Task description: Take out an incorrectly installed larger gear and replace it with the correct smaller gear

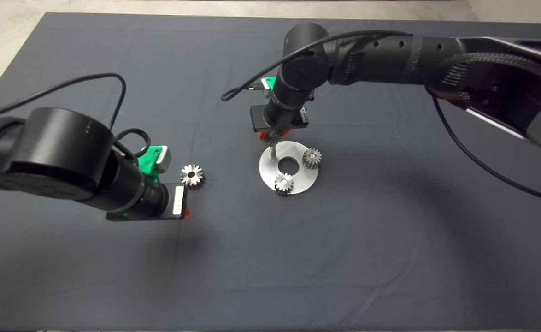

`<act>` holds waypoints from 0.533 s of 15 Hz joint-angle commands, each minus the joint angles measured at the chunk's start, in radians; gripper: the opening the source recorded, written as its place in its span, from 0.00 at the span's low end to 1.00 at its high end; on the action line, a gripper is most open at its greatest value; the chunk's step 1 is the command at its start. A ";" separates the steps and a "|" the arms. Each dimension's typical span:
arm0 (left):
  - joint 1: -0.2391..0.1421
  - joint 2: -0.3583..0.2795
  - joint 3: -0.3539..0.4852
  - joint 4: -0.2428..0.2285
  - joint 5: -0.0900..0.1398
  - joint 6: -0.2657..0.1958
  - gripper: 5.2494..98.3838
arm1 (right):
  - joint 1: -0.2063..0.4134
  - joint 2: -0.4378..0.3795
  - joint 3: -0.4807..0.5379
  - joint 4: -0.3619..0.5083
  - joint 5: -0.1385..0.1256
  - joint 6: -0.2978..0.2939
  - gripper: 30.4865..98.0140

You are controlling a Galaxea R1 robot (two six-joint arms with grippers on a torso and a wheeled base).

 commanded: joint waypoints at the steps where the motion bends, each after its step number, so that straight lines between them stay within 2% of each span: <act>1: -0.016 0.002 0.005 0.011 0.086 0.002 0.52 | 0.016 0.006 0.013 -0.025 -0.006 0.007 0.12; 3: -0.016 0.002 0.004 0.011 0.086 0.002 0.52 | -0.011 0.005 0.006 -0.025 -0.019 0.007 0.12; 8: -0.016 0.002 0.004 0.011 0.086 0.002 0.52 | -0.016 0.004 0.005 -0.028 -0.020 0.007 0.12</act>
